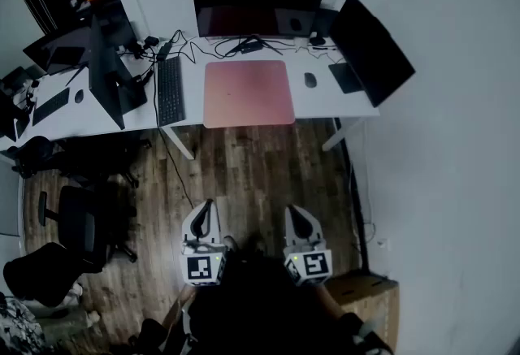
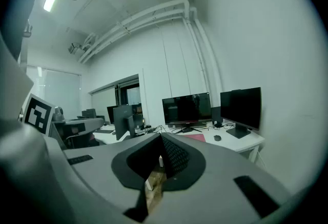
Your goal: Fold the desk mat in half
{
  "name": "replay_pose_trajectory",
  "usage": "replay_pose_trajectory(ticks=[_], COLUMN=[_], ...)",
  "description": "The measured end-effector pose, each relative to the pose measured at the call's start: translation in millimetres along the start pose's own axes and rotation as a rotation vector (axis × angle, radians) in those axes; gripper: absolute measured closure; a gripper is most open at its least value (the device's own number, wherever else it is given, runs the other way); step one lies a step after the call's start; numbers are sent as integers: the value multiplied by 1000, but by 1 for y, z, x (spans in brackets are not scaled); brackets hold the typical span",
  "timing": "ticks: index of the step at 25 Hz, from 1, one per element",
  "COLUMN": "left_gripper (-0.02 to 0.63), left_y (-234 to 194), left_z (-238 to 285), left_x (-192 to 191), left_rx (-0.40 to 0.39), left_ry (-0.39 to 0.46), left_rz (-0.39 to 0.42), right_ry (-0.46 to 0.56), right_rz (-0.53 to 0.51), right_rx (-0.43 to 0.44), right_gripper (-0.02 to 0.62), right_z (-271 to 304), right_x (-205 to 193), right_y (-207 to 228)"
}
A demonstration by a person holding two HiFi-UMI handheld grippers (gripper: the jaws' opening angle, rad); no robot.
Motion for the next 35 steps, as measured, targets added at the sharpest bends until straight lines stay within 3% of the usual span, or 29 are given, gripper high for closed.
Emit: replay_pose_trajectory(ticks=[12,19,20,21,22,30,35], left_gripper=[600,595,579,512,473,471,471], left_y=[0,-8,-11,-14,-17,-43,-64], left_z=[-1,6,7,8,8,0,3], left_x=[-3,5,3,0,-4,-16,-18], left_rx=[-6,-31,-25,-20,-18,-13,-30], left_ry=[-6,43,37,26,12,-5,-27], left_rz=[-6,-24,-32,-40,-49,-68,-24], right_ry=[34,118,117,111,103,87,76], right_rz=[33,20,24,18,10,2,1], right_rx=[3,7,8,4,0,-6,-25], right_gripper=[588,582,530,447,433,433,433], right_z=[1,9,11,14,15,26,36], right_x=[7,17,18,17,14,9,8], right_y=[-5,1,0,1,0,-21,-34])
Point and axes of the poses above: the fingertips, and each gripper's own axes: z forward along the fingers, y to its right, x out of its top, the point moved 7 cm from there along -z, backward along the fingers, and after that the axes turned 2 degrees about y, right-handed, at the moved point
